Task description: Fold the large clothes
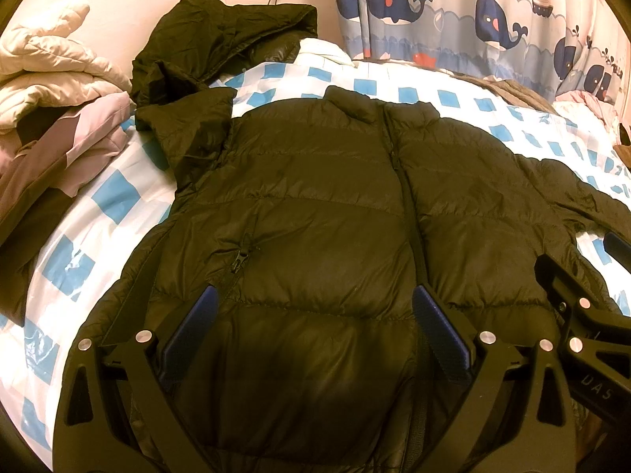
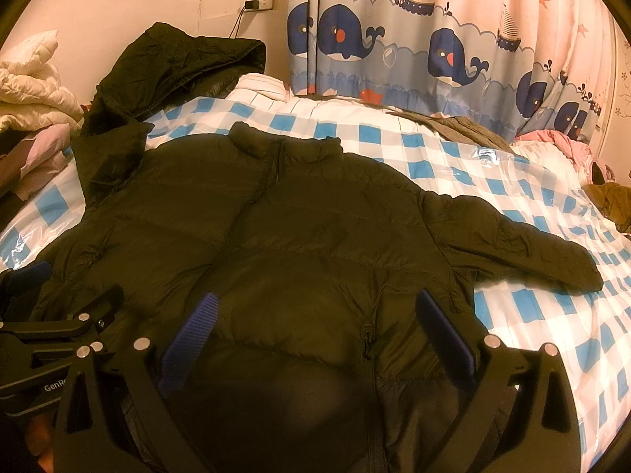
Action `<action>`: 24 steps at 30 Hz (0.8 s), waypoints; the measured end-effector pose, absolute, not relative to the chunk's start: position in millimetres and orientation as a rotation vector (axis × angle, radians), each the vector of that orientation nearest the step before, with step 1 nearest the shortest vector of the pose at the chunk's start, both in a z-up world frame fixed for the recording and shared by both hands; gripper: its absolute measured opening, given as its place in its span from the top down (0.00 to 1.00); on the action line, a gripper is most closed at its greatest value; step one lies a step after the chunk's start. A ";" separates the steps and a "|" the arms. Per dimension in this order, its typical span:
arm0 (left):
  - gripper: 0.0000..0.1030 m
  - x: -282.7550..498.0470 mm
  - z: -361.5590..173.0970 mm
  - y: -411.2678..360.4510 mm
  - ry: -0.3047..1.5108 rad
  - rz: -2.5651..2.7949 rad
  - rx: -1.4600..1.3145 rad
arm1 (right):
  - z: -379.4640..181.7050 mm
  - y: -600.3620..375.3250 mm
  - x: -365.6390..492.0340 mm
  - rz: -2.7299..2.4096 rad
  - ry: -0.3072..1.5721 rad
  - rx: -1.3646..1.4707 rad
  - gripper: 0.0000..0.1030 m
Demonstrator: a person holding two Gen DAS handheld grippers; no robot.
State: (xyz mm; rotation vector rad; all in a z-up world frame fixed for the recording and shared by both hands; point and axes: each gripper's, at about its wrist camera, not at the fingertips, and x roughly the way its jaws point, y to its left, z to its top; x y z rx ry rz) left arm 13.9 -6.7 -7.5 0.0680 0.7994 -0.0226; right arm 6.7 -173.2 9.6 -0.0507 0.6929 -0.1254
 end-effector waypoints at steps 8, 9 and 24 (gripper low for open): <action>0.08 13.8 -8.3 -6.4 0.799 -0.023 0.069 | 9.1 -172.6 6.6 -0.127 0.695 -0.054 0.07; 0.08 13.8 -8.8 -6.3 0.800 -0.024 0.071 | 9.2 -172.7 7.0 -0.126 0.695 -0.053 0.07; 0.08 10.4 -4.2 -13.4 0.785 -0.054 0.089 | 24.8 -202.3 4.1 -0.083 0.670 -0.067 0.07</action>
